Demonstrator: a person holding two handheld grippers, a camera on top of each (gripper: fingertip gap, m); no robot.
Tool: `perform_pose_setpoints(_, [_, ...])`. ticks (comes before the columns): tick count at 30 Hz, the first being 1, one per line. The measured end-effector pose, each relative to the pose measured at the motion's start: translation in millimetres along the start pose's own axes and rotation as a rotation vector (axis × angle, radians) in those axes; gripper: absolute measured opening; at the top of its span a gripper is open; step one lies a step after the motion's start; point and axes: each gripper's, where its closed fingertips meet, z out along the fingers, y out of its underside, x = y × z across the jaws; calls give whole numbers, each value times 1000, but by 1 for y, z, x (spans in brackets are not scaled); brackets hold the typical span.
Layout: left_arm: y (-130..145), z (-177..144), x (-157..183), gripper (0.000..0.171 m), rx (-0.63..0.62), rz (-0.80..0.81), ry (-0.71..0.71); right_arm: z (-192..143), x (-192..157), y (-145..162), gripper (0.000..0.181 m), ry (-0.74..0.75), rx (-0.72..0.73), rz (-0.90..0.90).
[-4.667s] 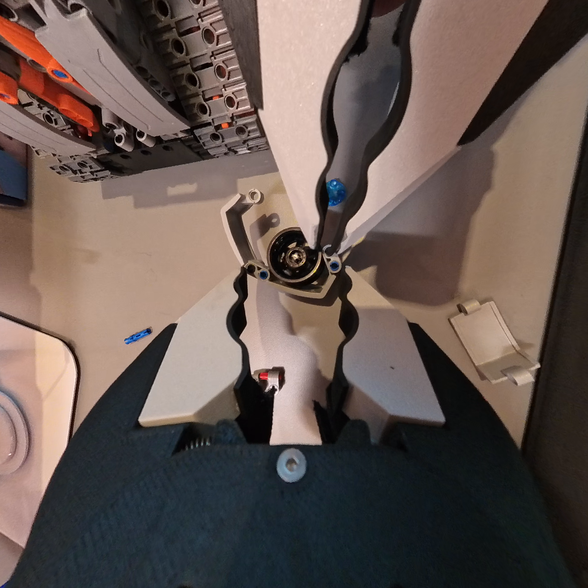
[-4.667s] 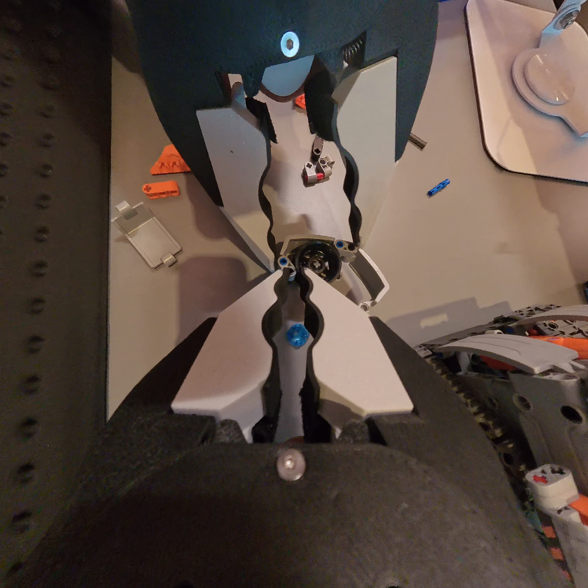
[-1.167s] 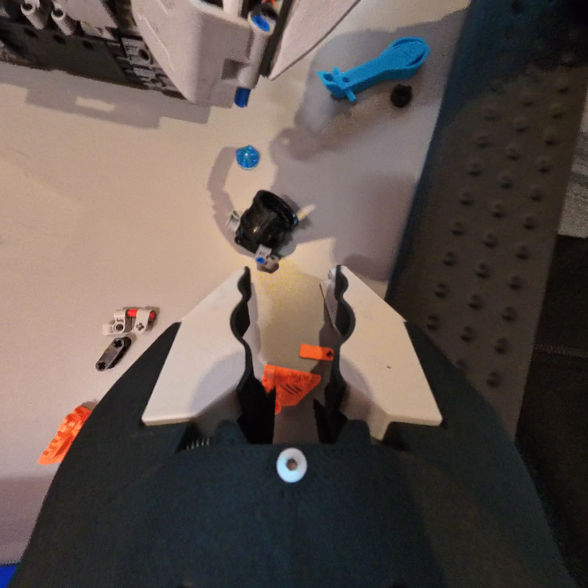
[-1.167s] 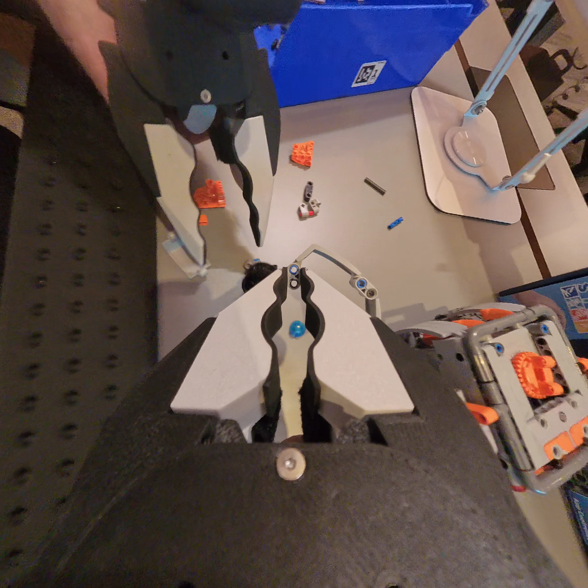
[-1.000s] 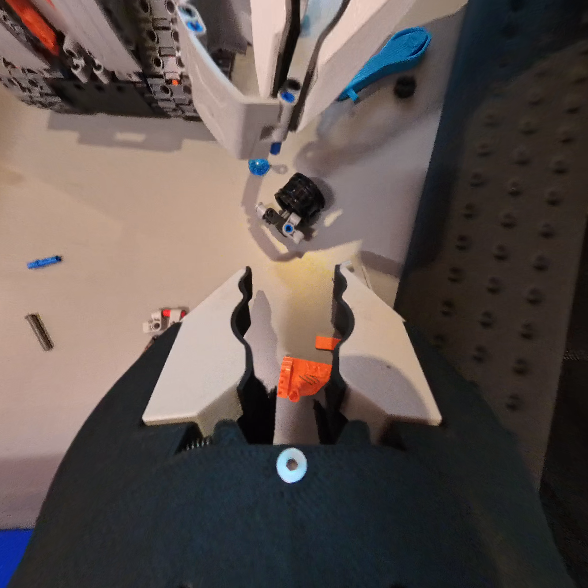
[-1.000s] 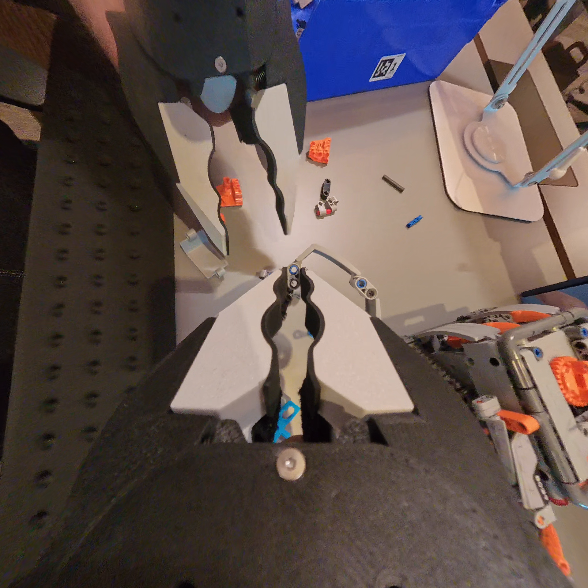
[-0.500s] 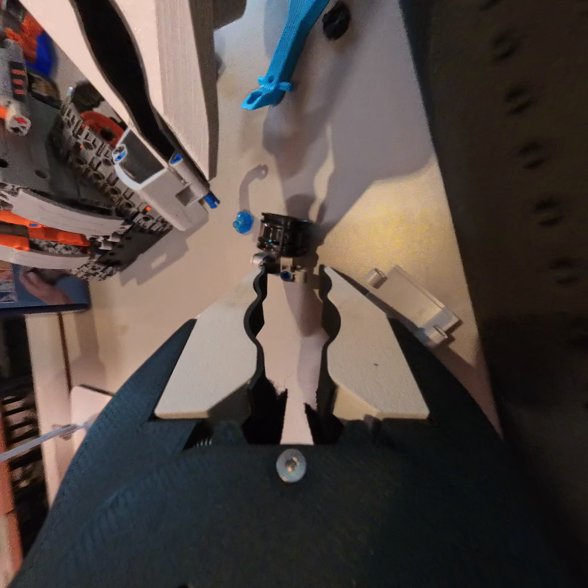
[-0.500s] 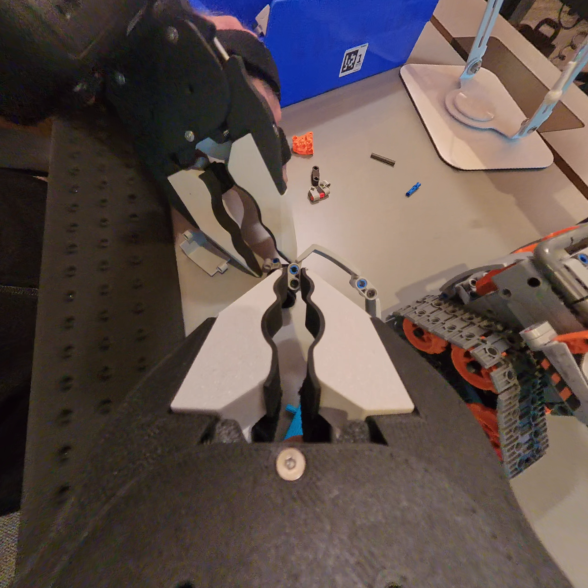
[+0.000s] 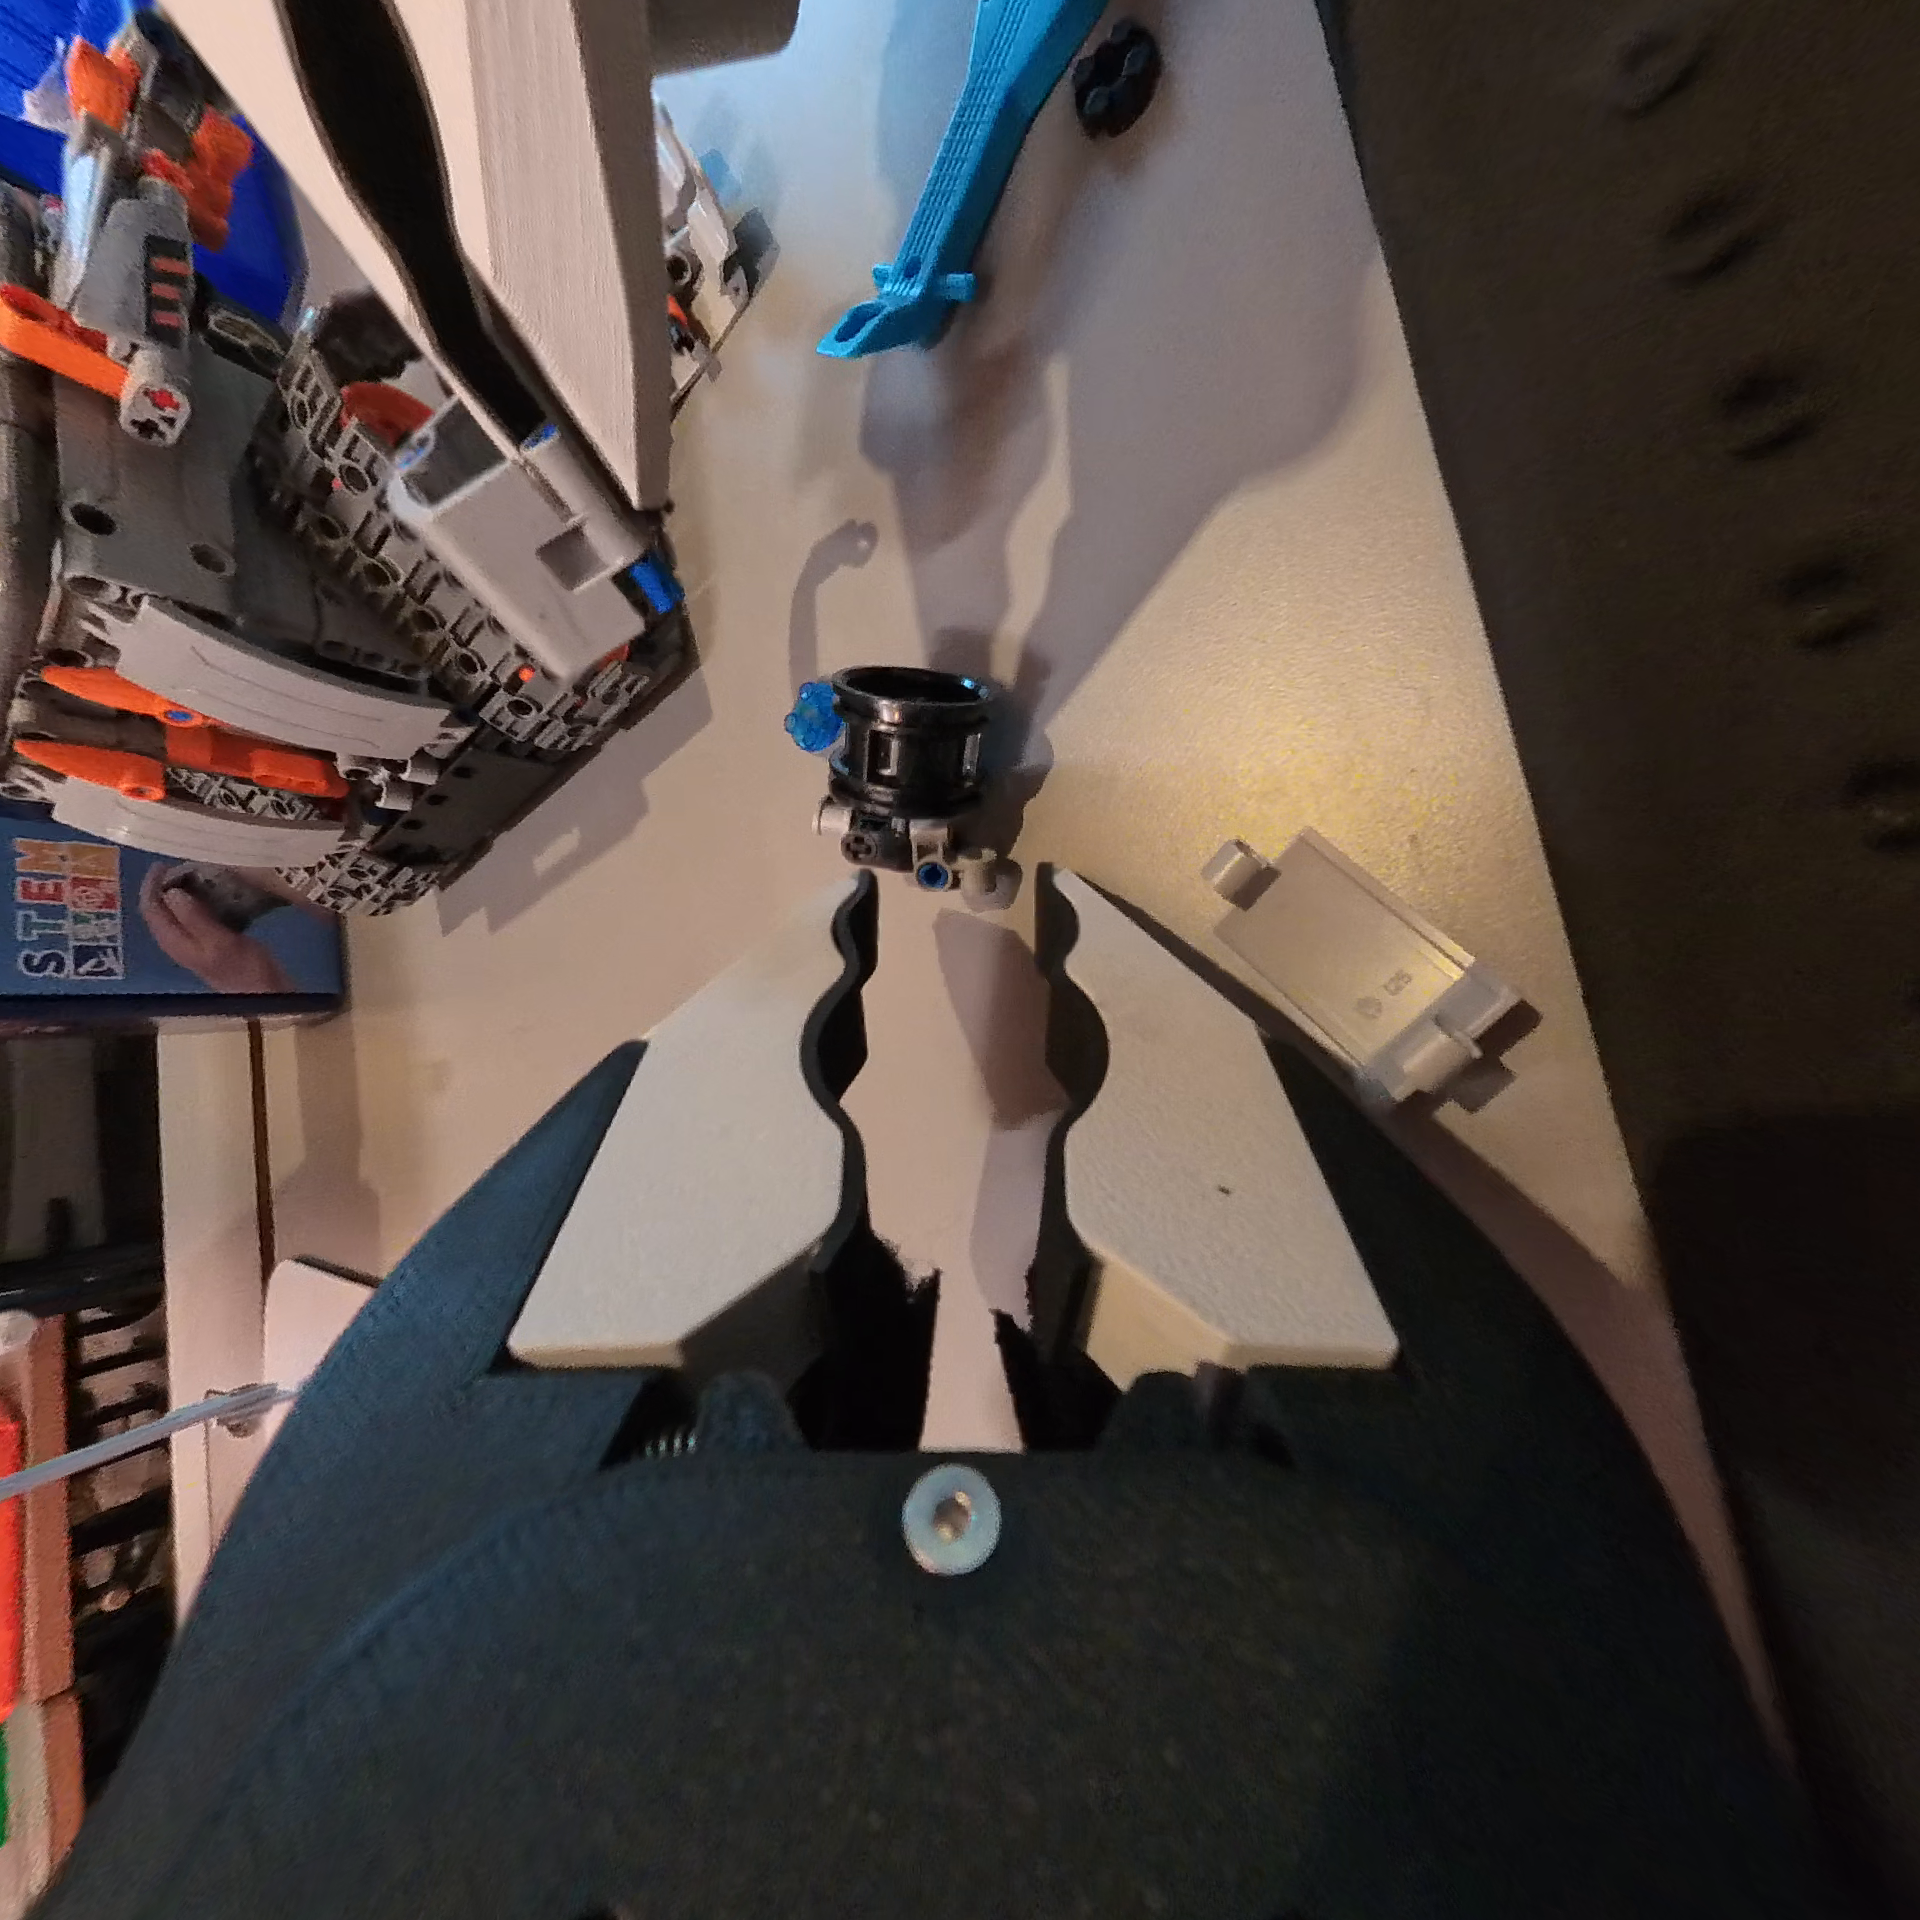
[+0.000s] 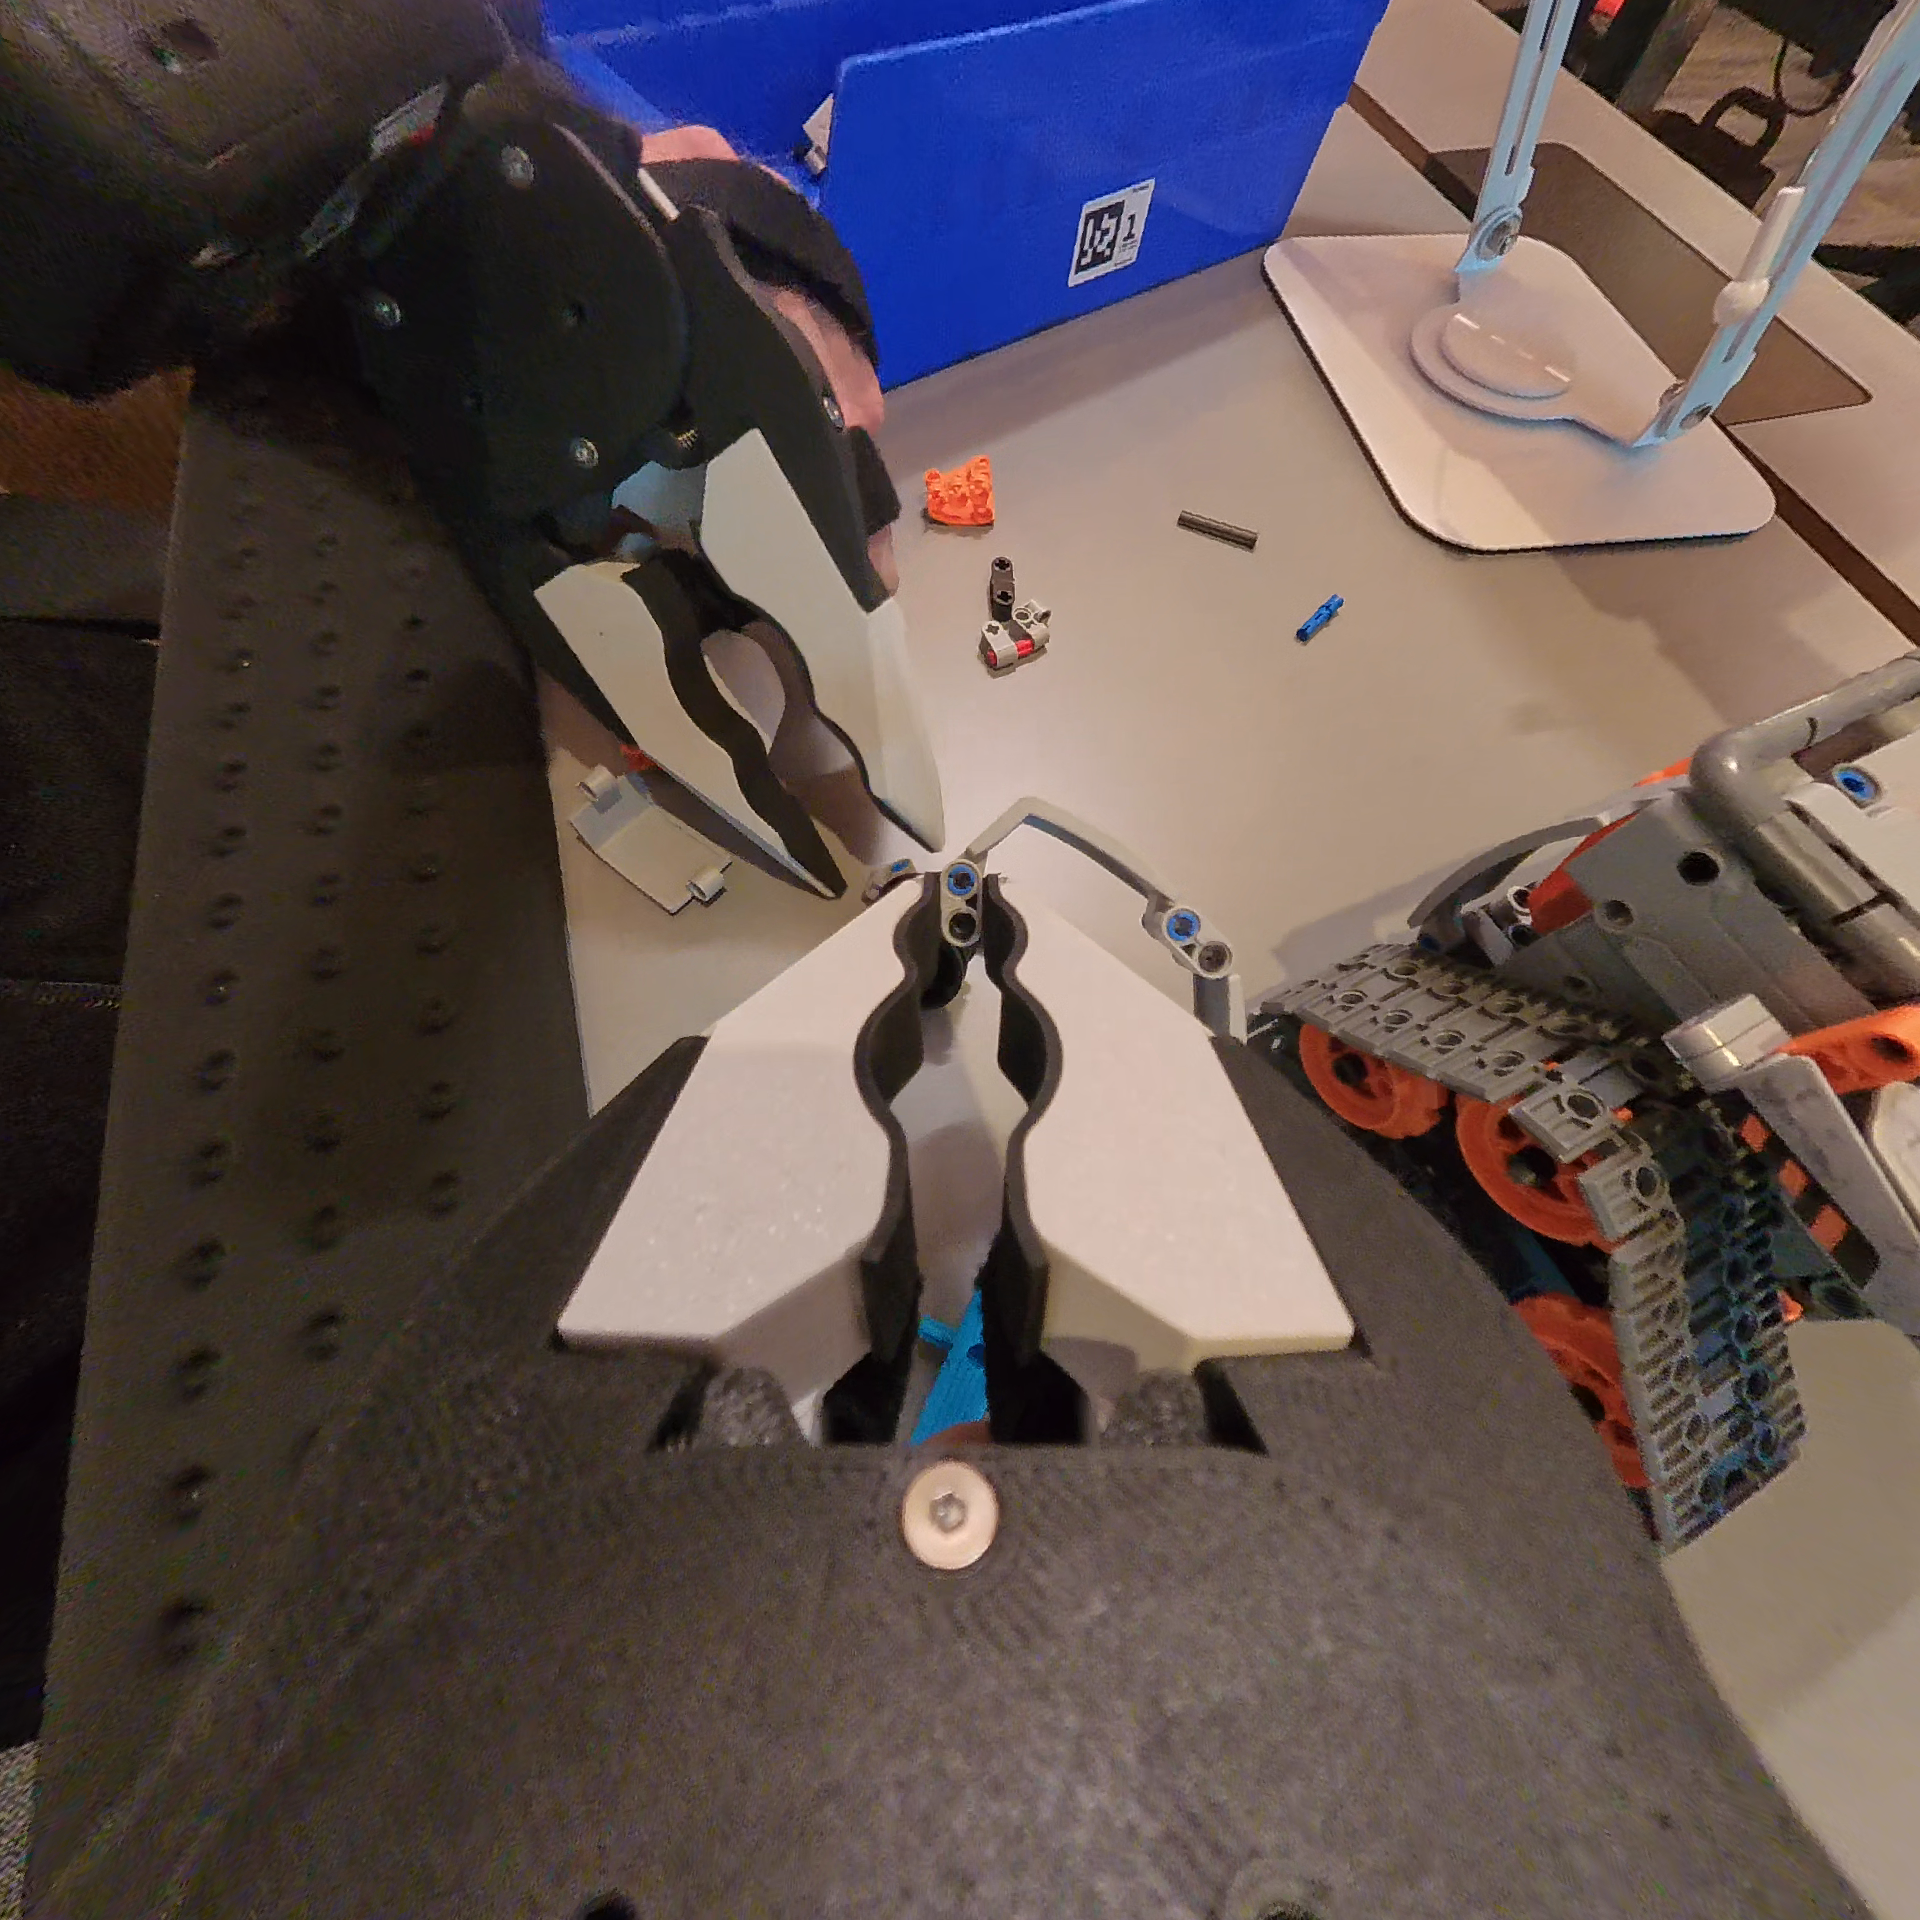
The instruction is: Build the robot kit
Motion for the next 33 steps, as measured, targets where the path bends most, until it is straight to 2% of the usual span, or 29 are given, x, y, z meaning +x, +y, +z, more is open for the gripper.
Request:
perform_pose_setpoints(5, [1, 7, -2, 14, -9, -15, -16, 8, 1, 6, 5, 2, -26, 23])
perform_pose_setpoints(9, [-1, 8, -3, 14, -13, -18, -22, 15, 0, 11, 5, 4, -62, 23])
perform_pose_setpoints(12, [-9, 5, -1, 13, 8, -78, 21, 16, 1, 15, 4, 22, -89, 16])
perform_pose_setpoints(14, [-19, -1, -6, 13, 46, -148, 43, 16, 1, 15, 5, 19, -86, 29])
perform_pose_setpoints(17, [-27, -4, 4, 13, 57, -367, 242, 14, 0, 16, 5, 14, -81, 43])
perform_pose_setpoints(22, [-27, -1, 3, 13, 140, -552, 345, 14, -4, 16, 4, -14, -64, 81])
perform_pose_setpoints(24, [-23, 1, 1, 14, 139, -535, 324, 17, -4, 21, 5, -19, -87, 80])
perform_pose_setpoints(27, [-16, 2, -2, 36, 96, -423, 217, 20, -4, 25, 5, -21, -106, 77])
perform_pose_setpoints(31, [-5, 1, -6, 34, 2, -137, 11, 18, -3, 23, 5, -23, -91, 88])
perform_pose_setpoints(33, [0, 4, -9, 33, -29, -53, -52, 19, -3, 23, 5, -23, -91, 88])
